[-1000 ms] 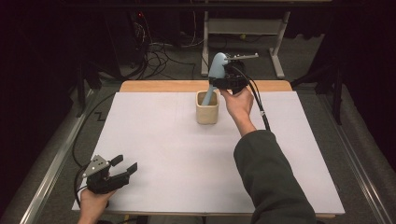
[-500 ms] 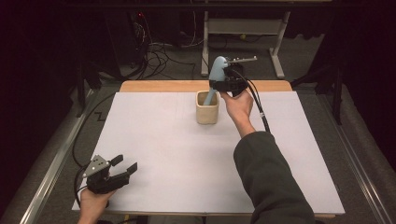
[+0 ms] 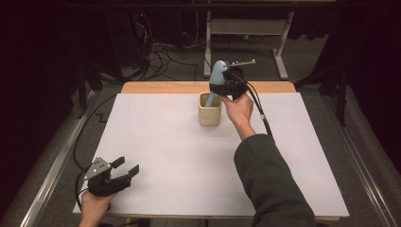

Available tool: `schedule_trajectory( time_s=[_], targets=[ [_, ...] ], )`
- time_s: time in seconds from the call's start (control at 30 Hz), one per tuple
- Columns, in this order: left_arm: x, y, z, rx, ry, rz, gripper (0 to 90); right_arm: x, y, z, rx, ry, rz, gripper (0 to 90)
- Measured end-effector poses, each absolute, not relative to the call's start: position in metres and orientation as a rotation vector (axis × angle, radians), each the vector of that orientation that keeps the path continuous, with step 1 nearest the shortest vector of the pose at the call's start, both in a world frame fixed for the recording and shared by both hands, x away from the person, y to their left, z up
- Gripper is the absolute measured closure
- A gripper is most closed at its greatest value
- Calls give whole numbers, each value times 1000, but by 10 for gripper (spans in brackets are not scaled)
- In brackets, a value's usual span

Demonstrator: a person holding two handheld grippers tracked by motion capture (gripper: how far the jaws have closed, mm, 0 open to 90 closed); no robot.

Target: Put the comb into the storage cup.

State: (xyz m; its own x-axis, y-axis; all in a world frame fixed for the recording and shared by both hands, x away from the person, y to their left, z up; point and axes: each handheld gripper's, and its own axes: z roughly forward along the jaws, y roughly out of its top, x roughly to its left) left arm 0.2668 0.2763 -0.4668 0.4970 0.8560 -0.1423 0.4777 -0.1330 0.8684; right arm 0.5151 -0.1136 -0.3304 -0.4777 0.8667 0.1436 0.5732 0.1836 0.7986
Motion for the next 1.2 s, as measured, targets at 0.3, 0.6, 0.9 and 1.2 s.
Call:
schedule_trajectory(
  time_s=[0.3, 0.6, 0.9, 1.2],
  targets=[
    [266, 276, -466, 1775, 1124, 495, 310, 516, -114, -340, 1381, 2134, 1180, 524],
    [266, 276, -466, 1776, 1123, 494, 311, 517, -117, -347, 1394, 2145, 1166, 522],
    [266, 276, -466, 1777, 1121, 496, 312, 517, -114, -350, 1404, 2157, 1153, 519],
    [266, 276, -466, 1777, 1122, 494, 312, 518, -112, -353, 1409, 2167, 1143, 517]
  ],
)
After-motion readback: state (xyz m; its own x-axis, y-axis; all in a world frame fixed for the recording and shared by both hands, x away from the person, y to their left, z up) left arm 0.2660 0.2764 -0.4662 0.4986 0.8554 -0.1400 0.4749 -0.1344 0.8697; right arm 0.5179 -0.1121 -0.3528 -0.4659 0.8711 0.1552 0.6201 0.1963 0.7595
